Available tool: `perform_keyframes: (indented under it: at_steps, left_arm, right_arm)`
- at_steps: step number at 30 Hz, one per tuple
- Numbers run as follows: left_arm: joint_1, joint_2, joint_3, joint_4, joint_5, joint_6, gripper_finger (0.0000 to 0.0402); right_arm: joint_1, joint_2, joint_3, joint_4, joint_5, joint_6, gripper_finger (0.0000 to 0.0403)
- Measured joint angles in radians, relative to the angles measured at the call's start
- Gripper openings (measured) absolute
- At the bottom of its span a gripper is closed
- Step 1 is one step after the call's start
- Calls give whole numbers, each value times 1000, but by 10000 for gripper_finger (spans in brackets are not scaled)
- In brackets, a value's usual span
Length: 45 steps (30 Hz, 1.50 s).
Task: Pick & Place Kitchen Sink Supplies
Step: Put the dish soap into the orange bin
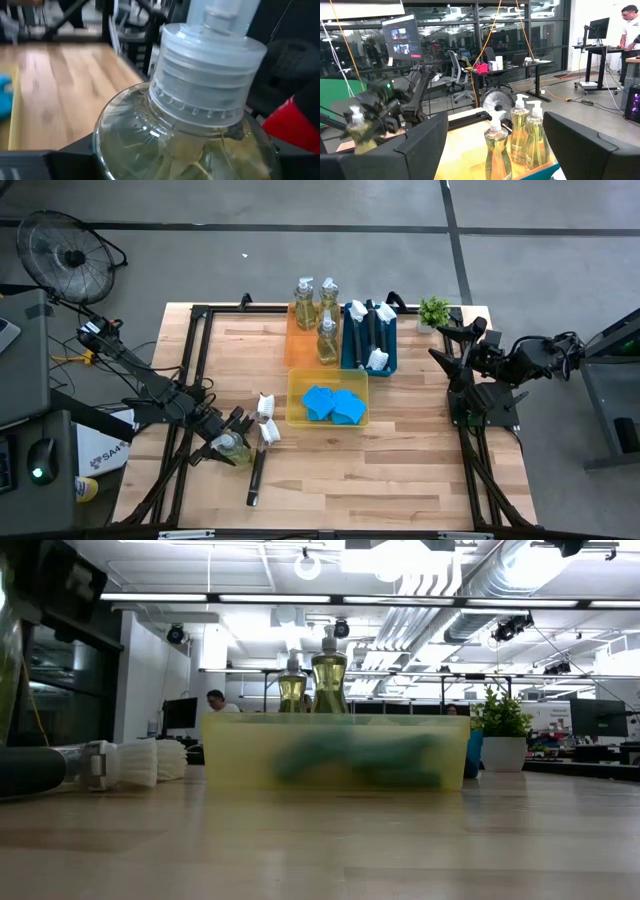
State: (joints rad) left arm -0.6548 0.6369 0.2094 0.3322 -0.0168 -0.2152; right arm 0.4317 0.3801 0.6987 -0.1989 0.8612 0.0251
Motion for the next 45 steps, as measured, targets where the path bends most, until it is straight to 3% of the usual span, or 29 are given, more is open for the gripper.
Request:
perform_keyframes:
  at_steps: [7, 12, 20, 22, 33, 37, 45]
  left_arm:
    - [0, 0, 137, -93, -119, 79, 255]
    - [1, -2, 219, -166, -396, 102, 255]
    - [5, 3, 238, -168, -802, 214, 255]
    - [34, 15, 238, -169, -859, 223, 255]
    - [321, 156, 238, -37, -842, 218, 255]
    - [434, 248, 238, 88, -778, 233, 255]
    - [626, 468, 313, 257, -774, 238, 255]
  right_arm:
    - [0, 0, 0, 0, 0, 0, 321]
    - [0, 0, 0, 0, 0, 0, 321]
    - [0, 0, 0, 0, 0, 0, 321]
    - [0, 0, 0, 0, 0, 0, 321]
    - [0, 0, 0, 0, 0, 0, 321]
    - [0, 0, 0, 0, 0, 0, 321]
    - [0, 0, 0, 0, 0, 0, 321]
